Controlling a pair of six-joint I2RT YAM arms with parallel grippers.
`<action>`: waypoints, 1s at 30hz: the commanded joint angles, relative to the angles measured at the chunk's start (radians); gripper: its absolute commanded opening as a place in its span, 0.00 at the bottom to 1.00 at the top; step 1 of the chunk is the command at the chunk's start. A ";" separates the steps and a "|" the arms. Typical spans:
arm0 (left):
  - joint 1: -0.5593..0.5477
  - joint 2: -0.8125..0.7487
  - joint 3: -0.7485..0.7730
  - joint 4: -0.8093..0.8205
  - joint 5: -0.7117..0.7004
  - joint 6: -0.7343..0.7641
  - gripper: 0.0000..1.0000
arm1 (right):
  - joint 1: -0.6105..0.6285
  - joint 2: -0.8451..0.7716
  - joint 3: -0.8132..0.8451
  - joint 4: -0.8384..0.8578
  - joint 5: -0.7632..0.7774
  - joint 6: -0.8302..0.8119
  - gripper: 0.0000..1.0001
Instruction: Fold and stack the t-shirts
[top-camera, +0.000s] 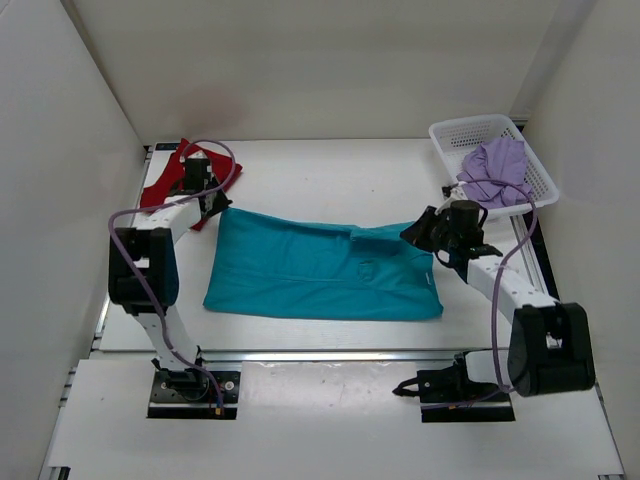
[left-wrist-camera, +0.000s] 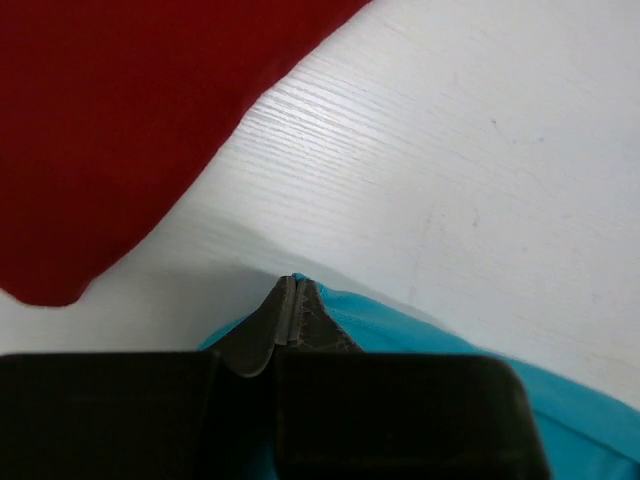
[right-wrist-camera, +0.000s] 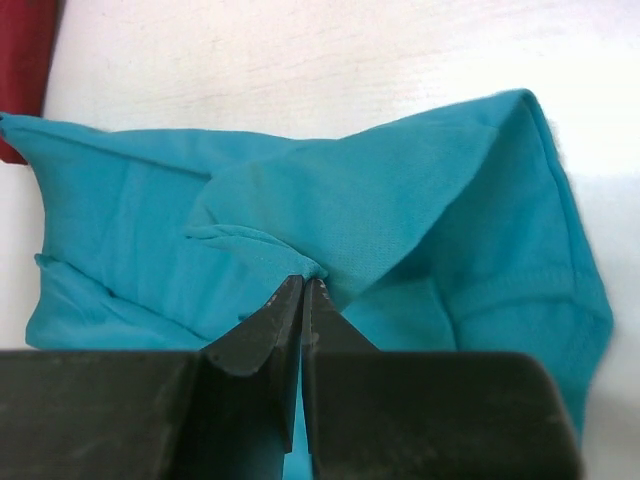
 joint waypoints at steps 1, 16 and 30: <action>-0.005 -0.123 -0.066 0.039 0.005 -0.010 0.00 | -0.016 -0.117 -0.057 -0.014 0.028 0.020 0.00; 0.035 -0.424 -0.393 0.130 -0.061 -0.019 0.00 | -0.053 -0.478 -0.289 -0.179 0.050 -0.004 0.00; 0.149 -0.447 -0.522 0.114 0.137 -0.114 0.28 | 0.054 -0.613 -0.384 -0.232 0.111 0.089 0.00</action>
